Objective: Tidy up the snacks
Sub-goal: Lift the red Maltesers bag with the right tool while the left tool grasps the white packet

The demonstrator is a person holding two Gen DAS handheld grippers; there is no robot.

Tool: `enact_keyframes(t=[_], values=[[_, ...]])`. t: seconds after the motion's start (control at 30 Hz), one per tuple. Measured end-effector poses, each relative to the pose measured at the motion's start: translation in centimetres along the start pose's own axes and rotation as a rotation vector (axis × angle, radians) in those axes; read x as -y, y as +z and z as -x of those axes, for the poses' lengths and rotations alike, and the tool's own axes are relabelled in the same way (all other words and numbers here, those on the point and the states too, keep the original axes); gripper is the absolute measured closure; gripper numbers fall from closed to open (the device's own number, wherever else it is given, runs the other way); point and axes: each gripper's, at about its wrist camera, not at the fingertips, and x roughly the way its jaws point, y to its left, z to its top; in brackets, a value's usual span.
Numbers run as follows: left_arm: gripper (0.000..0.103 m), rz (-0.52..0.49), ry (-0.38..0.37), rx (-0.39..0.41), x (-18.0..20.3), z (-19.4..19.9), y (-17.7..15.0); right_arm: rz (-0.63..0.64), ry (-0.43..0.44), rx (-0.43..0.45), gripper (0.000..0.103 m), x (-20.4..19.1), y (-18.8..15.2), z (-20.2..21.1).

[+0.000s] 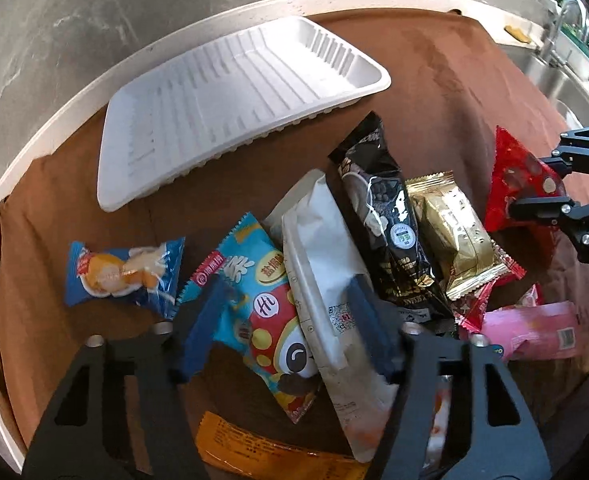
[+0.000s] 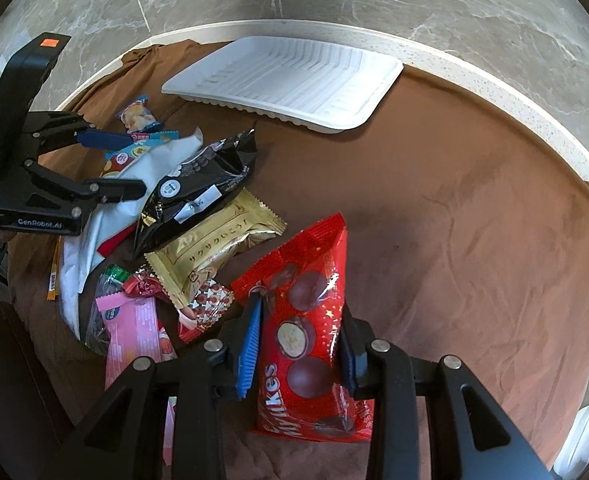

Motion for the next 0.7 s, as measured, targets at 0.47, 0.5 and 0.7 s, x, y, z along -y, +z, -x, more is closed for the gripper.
enact_keyframes(t=[0.47, 0.5, 0.7], values=[[0.089, 0.200, -0.226, 0.039, -4.9, 1.7, 0.3, -0.040, -0.006, 0.010, 0.066, 0.1, -0.1, 0.3], [0.089, 0.200, -0.234, 0.044, -4.9, 1.9, 0.3, -0.042, -0.005, 0.012, 0.066, 0.2, -0.1, 0.3], [0.090, 0.185, -0.269, 0.051, -4.7, 2.6, 0.2, -0.053, 0.011, 0.013, 0.066, 0.2, 0.0, 0.4]])
